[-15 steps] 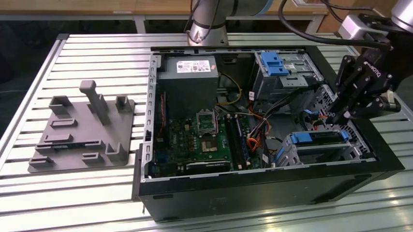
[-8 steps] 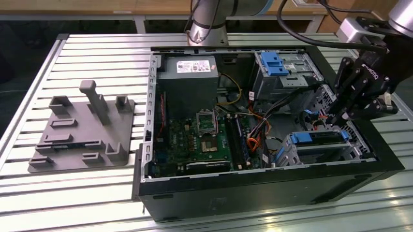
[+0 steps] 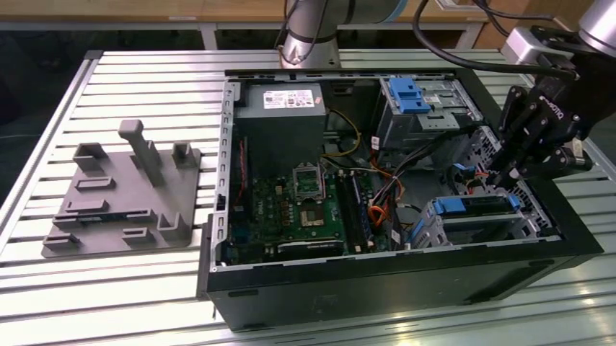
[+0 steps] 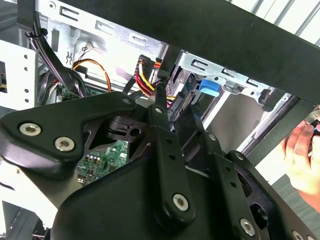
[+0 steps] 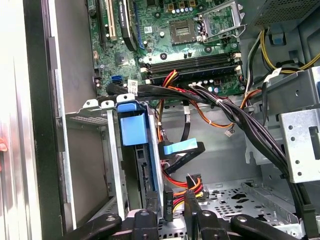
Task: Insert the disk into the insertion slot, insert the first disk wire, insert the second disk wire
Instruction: 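Insert the first disk wire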
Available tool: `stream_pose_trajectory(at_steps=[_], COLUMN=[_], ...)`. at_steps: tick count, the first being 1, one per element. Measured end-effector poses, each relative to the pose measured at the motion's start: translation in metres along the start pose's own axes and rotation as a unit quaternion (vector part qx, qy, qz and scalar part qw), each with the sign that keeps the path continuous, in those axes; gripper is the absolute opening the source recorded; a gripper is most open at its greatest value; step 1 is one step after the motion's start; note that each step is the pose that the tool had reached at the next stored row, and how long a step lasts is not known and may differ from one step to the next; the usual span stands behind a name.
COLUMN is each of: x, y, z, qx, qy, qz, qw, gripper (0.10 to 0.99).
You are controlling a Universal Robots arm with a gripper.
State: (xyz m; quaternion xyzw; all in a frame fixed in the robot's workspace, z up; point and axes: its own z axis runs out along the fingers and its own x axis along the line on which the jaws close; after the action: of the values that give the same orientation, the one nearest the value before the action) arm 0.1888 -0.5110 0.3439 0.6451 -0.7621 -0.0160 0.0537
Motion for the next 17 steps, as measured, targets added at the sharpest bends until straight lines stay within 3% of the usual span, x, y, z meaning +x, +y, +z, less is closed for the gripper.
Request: stream_pose_trajectory(at_steps=[17], x=[-0.0012], y=[0.0004], z=[0.0011], qx=[0.0026], qy=[0.0012], qz=[0.000], qw=[1.0000], gripper=[0.349])
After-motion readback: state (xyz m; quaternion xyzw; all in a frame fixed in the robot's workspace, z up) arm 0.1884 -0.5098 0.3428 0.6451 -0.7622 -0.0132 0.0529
